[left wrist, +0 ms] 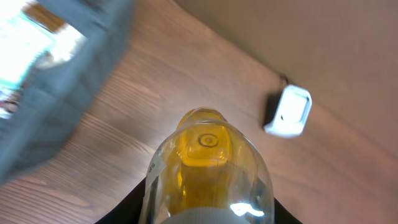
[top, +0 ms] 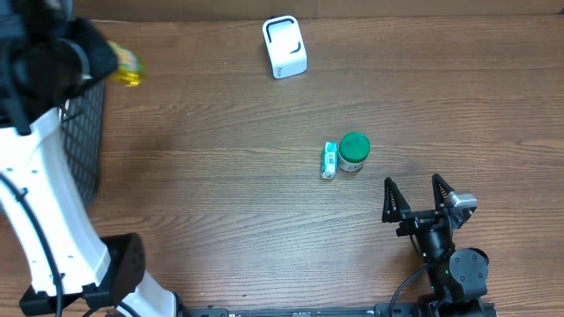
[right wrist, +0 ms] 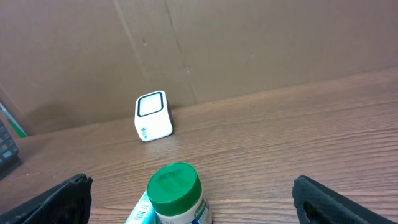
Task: Scan the item barcode
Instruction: 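Carry the yellow bottle to the scanner and present its barcode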
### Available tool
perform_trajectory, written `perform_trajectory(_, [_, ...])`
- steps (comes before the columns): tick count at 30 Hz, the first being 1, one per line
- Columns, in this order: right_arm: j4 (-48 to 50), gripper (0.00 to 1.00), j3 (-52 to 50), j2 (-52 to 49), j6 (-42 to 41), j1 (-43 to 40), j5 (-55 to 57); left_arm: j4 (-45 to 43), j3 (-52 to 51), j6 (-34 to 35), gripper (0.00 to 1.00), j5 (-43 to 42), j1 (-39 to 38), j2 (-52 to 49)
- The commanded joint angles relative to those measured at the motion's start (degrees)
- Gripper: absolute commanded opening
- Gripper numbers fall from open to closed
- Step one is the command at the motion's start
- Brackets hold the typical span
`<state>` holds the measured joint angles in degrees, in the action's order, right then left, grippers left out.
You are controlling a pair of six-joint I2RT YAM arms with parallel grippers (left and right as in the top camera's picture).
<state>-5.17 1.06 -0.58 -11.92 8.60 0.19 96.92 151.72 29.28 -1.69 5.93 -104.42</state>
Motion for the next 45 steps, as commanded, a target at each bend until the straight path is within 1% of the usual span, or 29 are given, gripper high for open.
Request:
perform_trajectory(1, [0.3,1.0,-0.6,0.4,0.4,-0.3,-0.3,-0.3,-4.3,3.2,0.25,1.1,-7.3,-0.5])
perform_trajectory(3, [0.3,1.0,-0.6,0.4,0.4,-0.3,-0.3,-0.9,-7.0,5.5,0.25,3.0,-10.8,-0.5])
perform_trajectory(6, [0.3,1.0,-0.6,0.4,0.4,-0.3,-0.3,-2.1,-12.5,12.4,0.23,8.1,-16.1,-0.5])
perform_trajectory(9, [0.3,1.0,-0.6,0.4,0.4,-0.3,-0.3,-4.2,-18.5,18.3,0.22,9.7,-20.3,-0.5])
perform_trajectory(10, [0.3,1.0,-0.6,0.4,0.4,-0.3,-0.3,-6.8,-22.7,20.4,0.22,9.8,-22.9,-0.5])
perform_trajectory(12, [0.3,1.0,-0.6,0.4,0.4,-0.3,-0.3,-10.4,-26.9,21.7,0.22,9.9,-25.1,-0.5])
perform_trajectory(13, [0.3,1.0,-0.6,0.4,0.4,-0.3,-0.3,-14.5,-31.4,23.3,0.23,9.9,-27.3,-0.5])
perform_trajectory(17, [0.3,1.0,-0.6,0.4,0.4,-0.3,-0.3,-23.2,-39.9,26.4,0.23,10.3,-31.0,-0.5])
perform_trajectory(21, [0.3,1.0,-0.6,0.4,0.4,-0.3,-0.3,-31.1,-46.7,26.9,0.25,13.1,-34.2,-0.5])
perform_trajectory(25, [0.3,1.0,-0.6,0.4,0.4,-0.3,-0.3,-34.9,-50.6,26.9,0.25,16.9,-37.2,-0.7])
perform_trajectory(35, [0.3,1.0,-0.6,0.4,0.4,-0.3,-0.3,-38.3,-51.7,26.1,0.26,18.8,-41.3,-5.3])
perform_trajectory(39, [0.3,1.0,-0.6,0.4,0.4,-0.3,-0.3,-39.5,-51.7,24.5,0.26,18.6,-41.6,-8.5])
perform_trajectory(45, [0.3,1.0,-0.6,0.4,0.4,-0.3,-0.3,-40.5,-51.7,24.5,0.26,18.6,-41.6,-12.5])
